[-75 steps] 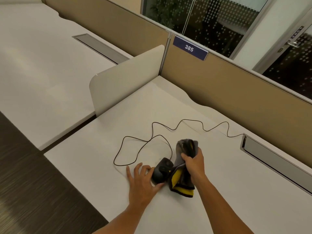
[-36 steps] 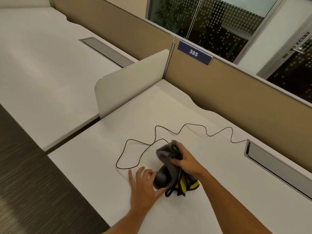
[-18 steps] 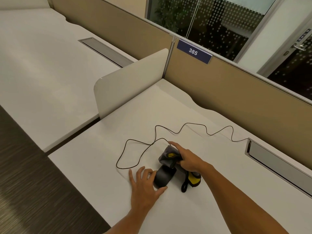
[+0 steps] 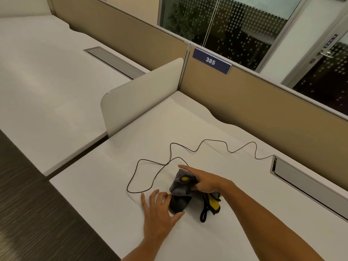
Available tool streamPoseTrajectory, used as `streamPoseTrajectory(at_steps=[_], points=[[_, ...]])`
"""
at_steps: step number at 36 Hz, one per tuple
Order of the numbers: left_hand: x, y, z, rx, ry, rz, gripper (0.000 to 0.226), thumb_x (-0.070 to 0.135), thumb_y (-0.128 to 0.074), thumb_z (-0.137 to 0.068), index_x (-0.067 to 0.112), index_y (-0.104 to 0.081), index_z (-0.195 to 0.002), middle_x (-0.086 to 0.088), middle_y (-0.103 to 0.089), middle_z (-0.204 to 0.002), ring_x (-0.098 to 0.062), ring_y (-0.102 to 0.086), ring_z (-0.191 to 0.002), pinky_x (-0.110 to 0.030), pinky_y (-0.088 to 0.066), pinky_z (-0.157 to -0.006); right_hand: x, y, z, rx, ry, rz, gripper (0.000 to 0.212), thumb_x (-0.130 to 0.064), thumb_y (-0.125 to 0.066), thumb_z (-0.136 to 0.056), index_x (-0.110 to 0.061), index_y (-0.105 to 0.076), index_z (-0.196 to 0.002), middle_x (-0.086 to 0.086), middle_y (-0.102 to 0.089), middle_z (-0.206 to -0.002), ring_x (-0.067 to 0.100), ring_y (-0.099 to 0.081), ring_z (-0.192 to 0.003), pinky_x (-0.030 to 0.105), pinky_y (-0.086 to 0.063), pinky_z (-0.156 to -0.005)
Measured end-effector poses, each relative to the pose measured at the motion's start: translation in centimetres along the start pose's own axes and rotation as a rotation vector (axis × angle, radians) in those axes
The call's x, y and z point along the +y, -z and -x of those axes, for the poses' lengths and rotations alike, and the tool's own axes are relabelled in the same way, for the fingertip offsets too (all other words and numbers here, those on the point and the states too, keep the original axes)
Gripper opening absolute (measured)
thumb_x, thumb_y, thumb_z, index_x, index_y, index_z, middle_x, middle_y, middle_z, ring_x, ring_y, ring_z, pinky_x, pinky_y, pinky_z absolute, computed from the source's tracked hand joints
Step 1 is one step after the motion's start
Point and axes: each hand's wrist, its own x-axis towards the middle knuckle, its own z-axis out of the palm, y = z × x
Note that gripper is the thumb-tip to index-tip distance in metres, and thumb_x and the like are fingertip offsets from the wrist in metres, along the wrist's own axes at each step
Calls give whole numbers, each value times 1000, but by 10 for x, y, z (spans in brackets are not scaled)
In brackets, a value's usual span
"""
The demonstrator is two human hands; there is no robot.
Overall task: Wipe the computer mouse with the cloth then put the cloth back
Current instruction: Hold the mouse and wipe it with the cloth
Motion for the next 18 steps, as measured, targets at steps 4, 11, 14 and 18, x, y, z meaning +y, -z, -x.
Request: streamPoseTrajectory(at_steps=[4, 11, 14, 18], points=[[-1, -1, 0, 5, -9, 13, 70, 85, -45, -72, 30, -68, -109, 10, -64, -112, -25, -53, -126, -66, -19, -114, 14, 12, 21, 309, 34, -421, 65, -14, -66, -89, -55, -41, -132, -15, -53, -135, 11, -53, -125, 22, -49, -93], [-1, -1, 0, -9, -4, 3, 73, 85, -42, -72, 31, -69, -112, 9, -65, -114, -25, -51, -128, -67, -20, -114, 47, 2, 37, 690, -255, -786, 59, -7, -66, -92, -24, -43, -144, 5, -57, -132, 25, -56, -115, 42, -49, -98], [-1, -2, 0, -3, -11, 12, 70, 84, -47, -71, 29, -69, -110, 8, -64, -113, -26, -51, -127, -68, -20, -113, 50, -12, 38, 675, -353, -817, 64, -4, -66, -90, -23, -40, -146, 6, -55, -135, 26, -54, -117, 43, -47, -101], [-2, -4, 0, 19, -21, 12, 67, 82, -51, -71, 29, -68, -109, 8, -64, -111, -26, -52, -126, -68, -20, -113, 45, -38, 31, 684, -436, -907, 70, -8, -69, -88, -23, -37, -148, 8, -53, -137, 28, -54, -119, 47, -48, -103]])
